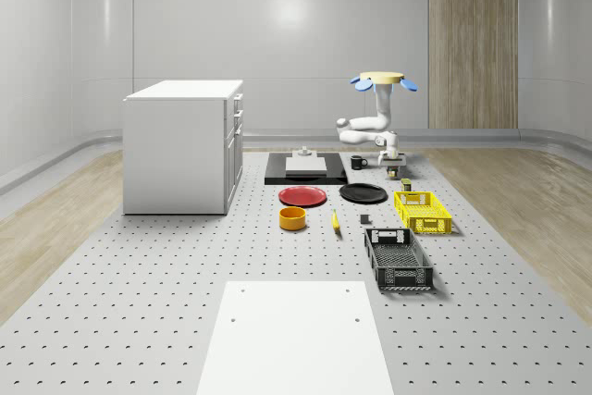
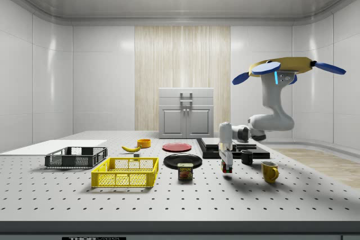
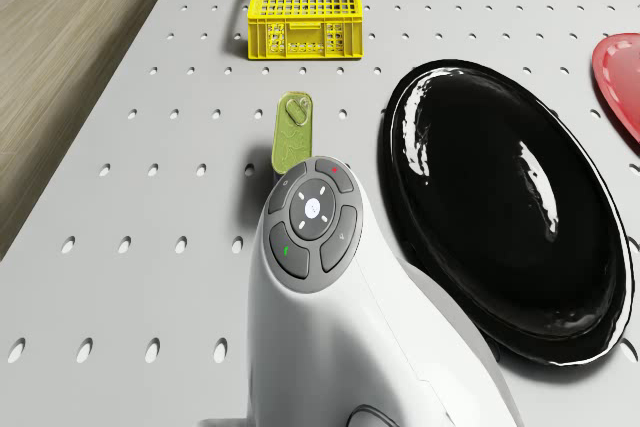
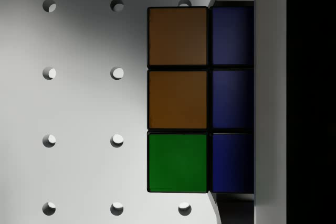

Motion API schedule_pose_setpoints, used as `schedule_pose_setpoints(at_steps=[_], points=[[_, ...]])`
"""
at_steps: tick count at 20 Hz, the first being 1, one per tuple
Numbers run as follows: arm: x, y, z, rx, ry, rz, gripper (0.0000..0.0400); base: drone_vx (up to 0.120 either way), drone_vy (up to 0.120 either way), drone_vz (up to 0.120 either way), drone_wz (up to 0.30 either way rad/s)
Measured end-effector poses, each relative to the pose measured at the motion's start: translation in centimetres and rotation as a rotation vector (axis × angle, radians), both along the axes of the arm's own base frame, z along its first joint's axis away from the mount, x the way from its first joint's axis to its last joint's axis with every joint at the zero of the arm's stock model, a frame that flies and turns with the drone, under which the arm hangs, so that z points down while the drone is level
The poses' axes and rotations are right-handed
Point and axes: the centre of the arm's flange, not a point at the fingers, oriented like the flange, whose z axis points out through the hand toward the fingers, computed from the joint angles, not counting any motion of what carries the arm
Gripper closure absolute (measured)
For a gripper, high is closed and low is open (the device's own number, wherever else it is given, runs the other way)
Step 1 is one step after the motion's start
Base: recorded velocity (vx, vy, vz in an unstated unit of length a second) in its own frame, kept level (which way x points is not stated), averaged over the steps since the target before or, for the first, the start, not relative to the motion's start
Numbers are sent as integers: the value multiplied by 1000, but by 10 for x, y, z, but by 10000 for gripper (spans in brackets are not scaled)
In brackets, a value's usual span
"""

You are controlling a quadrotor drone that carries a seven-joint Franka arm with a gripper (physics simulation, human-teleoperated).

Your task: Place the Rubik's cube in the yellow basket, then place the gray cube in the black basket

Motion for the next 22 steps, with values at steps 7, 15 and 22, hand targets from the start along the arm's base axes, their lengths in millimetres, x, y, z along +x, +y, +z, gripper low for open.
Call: schedule_pose_setpoints(at_steps=[7, 15, 22], points=[[0, 0, -22, 0, 0, 0, 75, 0, 0, 120, 0], [0, 0, -29, 0, 0, 0, 75, 35, 0, 110, 0], [0, 0, -30, 0, 0, 0, 75, 120, 103, 0, 0]])
